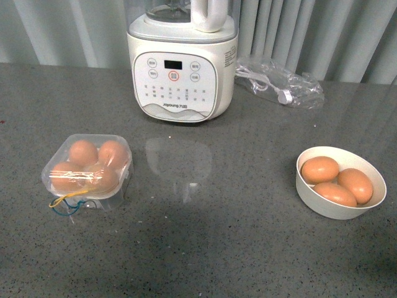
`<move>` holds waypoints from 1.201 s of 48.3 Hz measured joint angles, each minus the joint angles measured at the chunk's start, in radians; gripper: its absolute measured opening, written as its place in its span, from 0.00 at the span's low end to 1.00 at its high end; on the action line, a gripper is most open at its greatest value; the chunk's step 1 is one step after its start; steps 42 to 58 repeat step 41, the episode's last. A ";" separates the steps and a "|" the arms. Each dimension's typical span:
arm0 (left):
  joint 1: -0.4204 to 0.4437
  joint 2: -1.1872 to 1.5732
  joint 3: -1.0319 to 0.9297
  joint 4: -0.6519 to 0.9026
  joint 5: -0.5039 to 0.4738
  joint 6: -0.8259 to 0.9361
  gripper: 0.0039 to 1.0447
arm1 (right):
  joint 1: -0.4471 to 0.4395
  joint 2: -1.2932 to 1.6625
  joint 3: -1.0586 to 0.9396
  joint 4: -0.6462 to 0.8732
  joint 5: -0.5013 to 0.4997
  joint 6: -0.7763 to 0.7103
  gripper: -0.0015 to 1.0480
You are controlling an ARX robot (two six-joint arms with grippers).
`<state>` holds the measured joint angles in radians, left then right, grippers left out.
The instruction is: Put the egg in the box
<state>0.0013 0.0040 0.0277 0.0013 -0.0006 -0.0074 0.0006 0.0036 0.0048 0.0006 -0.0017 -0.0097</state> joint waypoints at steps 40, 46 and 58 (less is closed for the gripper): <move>0.000 0.000 0.000 0.000 0.000 0.002 0.94 | 0.000 0.000 0.000 0.000 0.000 0.000 0.93; 0.000 0.000 0.000 0.000 0.000 0.002 0.94 | 0.000 0.000 0.000 0.000 0.000 0.000 0.93; 0.000 0.000 0.000 0.000 0.000 0.002 0.94 | 0.000 0.000 0.000 0.000 0.000 0.000 0.93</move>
